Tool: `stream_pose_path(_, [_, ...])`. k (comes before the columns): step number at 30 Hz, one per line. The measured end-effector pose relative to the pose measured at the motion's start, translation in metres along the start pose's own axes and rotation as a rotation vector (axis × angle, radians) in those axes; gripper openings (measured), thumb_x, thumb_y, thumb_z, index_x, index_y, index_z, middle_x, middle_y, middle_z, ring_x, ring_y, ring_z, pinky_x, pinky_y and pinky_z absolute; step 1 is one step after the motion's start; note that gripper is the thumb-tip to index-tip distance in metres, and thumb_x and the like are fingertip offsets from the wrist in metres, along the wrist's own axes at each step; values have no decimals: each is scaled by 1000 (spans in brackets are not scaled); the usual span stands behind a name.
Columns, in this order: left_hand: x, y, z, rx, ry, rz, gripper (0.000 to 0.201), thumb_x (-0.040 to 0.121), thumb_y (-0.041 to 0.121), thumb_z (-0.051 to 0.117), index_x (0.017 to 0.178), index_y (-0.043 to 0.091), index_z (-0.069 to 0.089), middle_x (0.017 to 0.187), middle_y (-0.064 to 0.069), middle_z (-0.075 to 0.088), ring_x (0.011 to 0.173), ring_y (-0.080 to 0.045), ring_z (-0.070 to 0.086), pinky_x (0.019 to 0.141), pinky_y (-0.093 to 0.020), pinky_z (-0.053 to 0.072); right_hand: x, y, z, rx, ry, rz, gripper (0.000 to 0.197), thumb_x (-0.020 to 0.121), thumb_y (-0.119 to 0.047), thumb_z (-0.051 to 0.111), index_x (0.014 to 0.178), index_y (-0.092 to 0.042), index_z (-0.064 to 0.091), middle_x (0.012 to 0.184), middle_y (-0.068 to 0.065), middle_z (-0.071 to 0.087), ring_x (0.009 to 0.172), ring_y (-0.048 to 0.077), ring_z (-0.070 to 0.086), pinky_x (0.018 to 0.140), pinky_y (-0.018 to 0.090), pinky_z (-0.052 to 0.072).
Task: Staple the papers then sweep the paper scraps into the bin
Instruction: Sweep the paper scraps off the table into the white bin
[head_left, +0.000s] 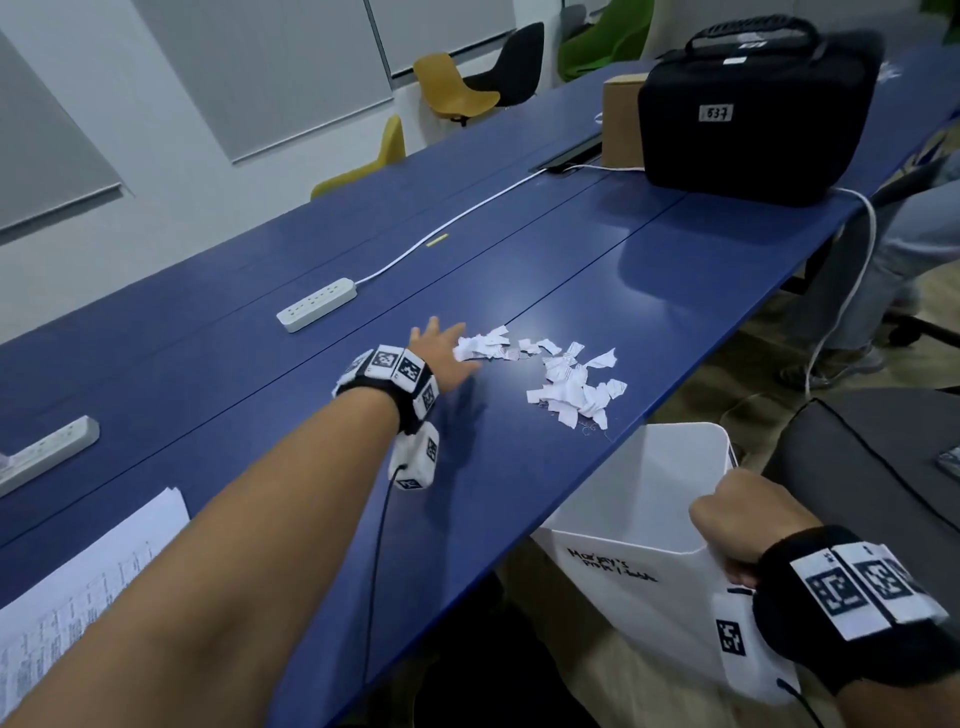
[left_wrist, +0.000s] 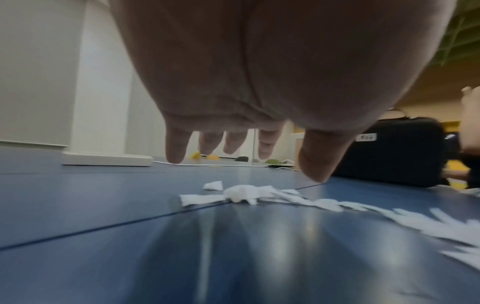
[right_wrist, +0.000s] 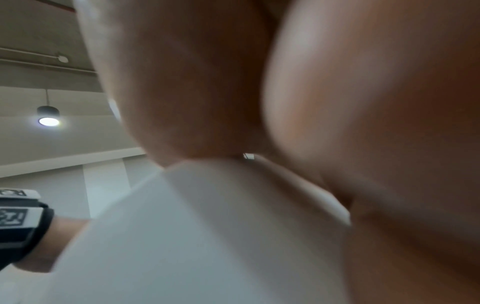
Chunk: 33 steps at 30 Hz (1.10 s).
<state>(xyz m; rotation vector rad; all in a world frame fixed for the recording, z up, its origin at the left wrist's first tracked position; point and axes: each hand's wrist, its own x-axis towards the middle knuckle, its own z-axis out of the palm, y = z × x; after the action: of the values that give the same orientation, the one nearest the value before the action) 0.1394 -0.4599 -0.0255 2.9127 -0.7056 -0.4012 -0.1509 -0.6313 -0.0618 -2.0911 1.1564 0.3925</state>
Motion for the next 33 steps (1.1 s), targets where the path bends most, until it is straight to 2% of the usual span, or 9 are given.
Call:
stream_pose_path(6, [11, -9, 15, 82, -133, -3, 59, 94, 43, 49, 148, 28, 31, 160, -8, 20, 148, -40, 16, 114, -47, 23, 6, 2, -1, 28, 4, 10, 32, 75, -15, 50, 98, 6, 58, 66, 17, 62, 51, 23, 52, 56, 28, 44])
stream_pose_path(10, [-28, 20, 19, 45, -195, 198, 52, 97, 36, 48, 144, 16, 37, 158, -10, 24, 148, -33, 17, 115, -44, 25, 5, -2, -3, -32, 15, 0, 11, 79, -8, 49, 76, 0, 55, 78, 20, 62, 53, 25, 51, 61, 29, 46])
stream_pose_path(14, [-80, 52, 40, 57, -254, 457, 43, 93, 31, 52, 130, 10, 44, 145, -12, 32, 137, -34, 28, 111, -53, 32, 4, -3, -4, -61, 24, -32, 14, 81, -10, 50, 79, 1, 59, 80, 21, 64, 62, 30, 57, 64, 32, 47])
stream_pose_path(16, [-102, 65, 55, 67, -271, 558, 47, 92, 31, 51, 134, 12, 41, 150, -10, 27, 141, -36, 22, 115, -58, 24, 2, -4, -5, -91, 18, -46, 15, 82, -10, 51, 78, 1, 60, 83, 20, 64, 67, 32, 59, 64, 32, 48])
stream_pose_path(20, [-138, 86, 74, 130, -299, 650, 62, 97, 28, 47, 153, 15, 22, 165, -7, 0, 152, -31, -5, 122, -49, 3, -4, -6, -7, -109, 6, -47, 19, 85, -9, 52, 68, -2, 58, 71, 16, 60, 64, 30, 60, 62, 31, 47])
stream_pose_path(24, [-151, 95, 81, 98, -256, 752, 56, 95, 19, 49, 148, 9, 33, 163, -10, 13, 152, -26, 6, 123, -46, 11, -7, -9, -7, -167, -9, -49, 22, 87, -8, 50, 67, -4, 57, 73, 12, 57, 78, 32, 61, 75, 32, 51])
stream_pose_path(27, [-144, 96, 77, -65, -214, 761, 50, 93, 17, 49, 143, 15, 45, 159, -3, 31, 148, -22, 27, 119, -41, 26, -4, -8, -6, -146, 20, -46, 15, 86, -12, 51, 84, -1, 62, 88, 16, 62, 84, 34, 65, 74, 33, 51])
stream_pose_path(29, [-129, 96, 65, -143, -101, 734, 47, 90, 18, 51, 137, 18, 53, 152, -1, 43, 139, -24, 42, 115, -39, 34, 0, -5, -5, -113, 27, -48, 26, 83, -14, 52, 97, 4, 63, 81, 16, 63, 77, 33, 63, 69, 33, 49])
stream_pose_path(33, [-71, 82, 27, -193, 52, 478, 51, 93, 22, 55, 143, 18, 45, 157, -3, 34, 144, -22, 34, 117, -35, 27, 4, -4, -4, -128, 4, -42, 15, 80, -10, 51, 78, 3, 60, 70, 15, 58, 64, 30, 59, 66, 32, 50])
